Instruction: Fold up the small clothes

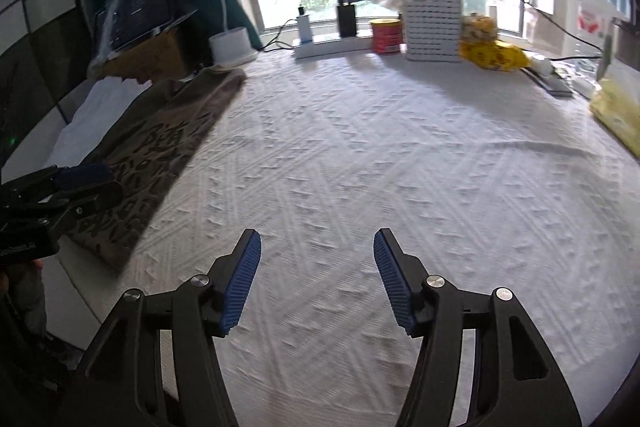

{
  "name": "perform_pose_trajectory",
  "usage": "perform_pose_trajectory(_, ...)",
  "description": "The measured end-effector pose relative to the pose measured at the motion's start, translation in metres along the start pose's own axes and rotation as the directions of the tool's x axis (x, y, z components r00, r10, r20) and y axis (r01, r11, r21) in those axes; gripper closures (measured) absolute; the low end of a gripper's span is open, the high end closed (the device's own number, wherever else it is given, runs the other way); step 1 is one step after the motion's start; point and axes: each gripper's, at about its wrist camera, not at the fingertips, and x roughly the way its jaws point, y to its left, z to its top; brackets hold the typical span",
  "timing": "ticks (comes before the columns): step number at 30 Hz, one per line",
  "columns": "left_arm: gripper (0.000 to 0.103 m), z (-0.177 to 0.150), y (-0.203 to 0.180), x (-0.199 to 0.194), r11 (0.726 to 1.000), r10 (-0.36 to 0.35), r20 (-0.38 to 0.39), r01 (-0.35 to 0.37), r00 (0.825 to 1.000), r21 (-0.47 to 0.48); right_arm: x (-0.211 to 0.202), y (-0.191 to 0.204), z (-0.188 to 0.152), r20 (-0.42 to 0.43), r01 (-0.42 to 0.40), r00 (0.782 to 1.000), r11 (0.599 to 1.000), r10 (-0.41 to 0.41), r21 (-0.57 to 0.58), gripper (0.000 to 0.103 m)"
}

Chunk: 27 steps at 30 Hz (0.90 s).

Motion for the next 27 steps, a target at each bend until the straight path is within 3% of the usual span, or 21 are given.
perform_pose_trajectory(4,0.036,0.008,-0.015,-0.005,1.000,-0.014,0.025,0.014,1.000,0.015,-0.015,-0.015,-0.001,0.023,0.021,1.000,0.999,-0.022,0.027,0.041)
perform_pose_trajectory(7,0.014,0.014,-0.023,-0.012,0.999,-0.033,0.055,0.032,0.998,0.023,-0.024,-0.023,-0.001,0.036,0.038,0.999,0.998,-0.039,0.042,0.041)
perform_pose_trajectory(9,0.007,0.018,-0.029,-0.016,0.999,-0.039,0.075,0.037,0.996,0.038,-0.029,-0.029,-0.001,0.040,0.049,0.998,0.998,-0.051,0.048,0.041)
perform_pose_trajectory(20,0.001,0.039,-0.047,-0.040,0.997,-0.034,0.189,0.020,0.981,0.076,-0.080,-0.057,0.011,0.136,0.123,0.982,0.990,-0.132,0.067,0.041)
perform_pose_trajectory(27,0.001,0.054,-0.053,-0.066,0.998,-0.021,0.298,0.002,0.954,0.062,-0.117,-0.066,0.025,0.217,0.168,0.960,0.983,-0.179,0.069,0.041)
